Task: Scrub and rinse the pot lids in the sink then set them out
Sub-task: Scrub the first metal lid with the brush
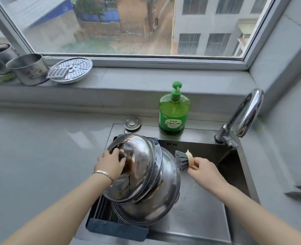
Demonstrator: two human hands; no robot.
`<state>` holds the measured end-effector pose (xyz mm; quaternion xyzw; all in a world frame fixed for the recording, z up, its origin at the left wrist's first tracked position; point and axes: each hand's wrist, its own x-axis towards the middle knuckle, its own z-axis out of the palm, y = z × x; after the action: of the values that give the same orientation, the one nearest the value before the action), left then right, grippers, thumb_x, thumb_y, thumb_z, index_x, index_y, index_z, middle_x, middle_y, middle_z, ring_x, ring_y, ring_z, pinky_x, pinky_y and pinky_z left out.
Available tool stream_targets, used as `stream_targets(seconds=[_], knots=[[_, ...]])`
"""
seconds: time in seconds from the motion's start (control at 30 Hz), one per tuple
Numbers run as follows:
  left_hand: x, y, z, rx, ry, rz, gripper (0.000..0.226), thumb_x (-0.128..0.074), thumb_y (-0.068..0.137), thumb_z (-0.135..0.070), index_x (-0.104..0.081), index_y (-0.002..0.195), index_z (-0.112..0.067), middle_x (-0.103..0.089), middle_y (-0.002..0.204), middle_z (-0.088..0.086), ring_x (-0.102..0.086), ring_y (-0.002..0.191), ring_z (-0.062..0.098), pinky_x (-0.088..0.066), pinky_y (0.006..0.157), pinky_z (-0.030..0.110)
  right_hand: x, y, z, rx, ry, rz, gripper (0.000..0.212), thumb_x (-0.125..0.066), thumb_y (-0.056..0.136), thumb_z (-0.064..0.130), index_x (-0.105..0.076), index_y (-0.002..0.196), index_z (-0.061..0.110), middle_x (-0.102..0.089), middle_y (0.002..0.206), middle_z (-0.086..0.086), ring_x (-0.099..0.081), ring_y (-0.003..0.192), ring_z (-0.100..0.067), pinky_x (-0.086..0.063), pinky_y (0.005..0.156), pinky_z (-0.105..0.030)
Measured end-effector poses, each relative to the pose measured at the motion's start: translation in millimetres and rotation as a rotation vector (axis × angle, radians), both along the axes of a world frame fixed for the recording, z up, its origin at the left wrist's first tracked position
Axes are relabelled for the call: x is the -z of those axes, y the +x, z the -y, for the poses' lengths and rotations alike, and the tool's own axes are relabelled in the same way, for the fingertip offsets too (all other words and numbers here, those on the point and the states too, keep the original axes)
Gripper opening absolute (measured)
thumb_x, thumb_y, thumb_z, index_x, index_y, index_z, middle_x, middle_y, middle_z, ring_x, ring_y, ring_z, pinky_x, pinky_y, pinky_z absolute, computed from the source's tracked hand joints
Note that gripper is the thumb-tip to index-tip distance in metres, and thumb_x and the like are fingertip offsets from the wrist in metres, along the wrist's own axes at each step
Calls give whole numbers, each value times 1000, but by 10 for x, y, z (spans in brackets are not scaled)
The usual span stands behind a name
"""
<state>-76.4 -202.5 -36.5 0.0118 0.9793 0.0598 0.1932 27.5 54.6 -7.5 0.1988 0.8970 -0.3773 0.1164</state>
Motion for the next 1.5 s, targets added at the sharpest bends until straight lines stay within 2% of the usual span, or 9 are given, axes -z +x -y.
stream_targets(seconds=[0.27, 0.5, 0.63, 0.8, 0.87, 0.97, 1.13, 1.33, 1.5], knots=[[-400, 74, -65, 88, 176, -215, 19, -47, 92, -28, -50, 103, -13, -64, 95, 13, -47, 74, 24, -35, 65, 28, -160, 263, -34, 115, -80, -87, 32, -64, 78, 21, -46, 53, 12, -42, 52, 1, -34, 54, -12, -26, 49, -24], [-953, 487, -822, 296, 218, -179, 25, -46, 91, -40, -47, 91, -14, -55, 80, 4, -49, 74, 23, -35, 63, 28, -348, 301, -182, 388, -501, -185, 30, -79, 69, 38, -68, 88, 17, -65, 73, 9, -57, 60, -1, -42, 50, -14], [-888, 690, -1305, 388, 208, -126, 24, -46, 90, -39, -44, 89, -15, -62, 96, 9, -55, 86, 25, -36, 67, 28, -268, 525, -417, 565, -710, 9, 40, -85, 57, 37, -70, 81, 9, -65, 58, 0, -54, 45, -10, -39, 47, -17], [-897, 786, -1844, 513, 160, -146, 27, -46, 89, -42, -44, 86, -15, -59, 90, 6, -57, 88, 27, -39, 67, 28, -294, 872, -779, 687, -1240, 82, 40, -59, 86, 15, -66, 48, 5, -52, 34, -5, -48, 25, -9, -34, 25, -16], [-914, 810, -2006, 541, 173, -133, 31, -47, 87, -46, -45, 84, -15, -53, 82, 3, -54, 83, 25, -40, 65, 27, -268, 941, -897, 641, -1409, 10, 25, -88, 53, 16, -73, 63, -1, -69, 61, -15, -68, 52, -19, -53, 43, -26], [-785, 860, -2131, 512, 274, -77, 34, -47, 87, -49, -44, 86, -15, -50, 77, -1, -50, 78, 23, -37, 65, 28, -110, 981, -1009, 660, -1455, -89, 62, -94, 21, 16, -75, 78, -1, -72, 83, -18, -71, 74, -26, -59, 61, -37], [-331, 911, -1928, 91, 598, 140, 61, -44, 85, -61, -46, 119, -10, -56, 111, 12, -57, 99, 29, -46, 84, 35, -11, 981, -1054, 841, -1398, -155, 17, -56, 85, 15, -66, 89, 2, -72, 74, -14, -70, 66, -23, -59, 59, -36], [-24, 1265, -1642, -1058, 1275, 728, 54, -52, 87, -48, -57, 109, 1, -69, 84, 15, -61, 84, 26, -55, 69, 30, 55, 955, -1076, 925, -1328, -175, 15, -53, 89, 14, -63, 89, 3, -71, 70, -12, -70, 63, -22, -57, 58, -38], [13, 1310, -1706, -1181, 1524, 765, 64, -41, 89, -59, -55, 122, -6, -69, 103, 12, -60, 100, 25, -55, 78, 42, 7, 978, -1084, 901, -1347, -192, 26, -52, 90, 14, -70, 76, 2, -71, 69, -14, -70, 61, -22, -58, 53, -35]])
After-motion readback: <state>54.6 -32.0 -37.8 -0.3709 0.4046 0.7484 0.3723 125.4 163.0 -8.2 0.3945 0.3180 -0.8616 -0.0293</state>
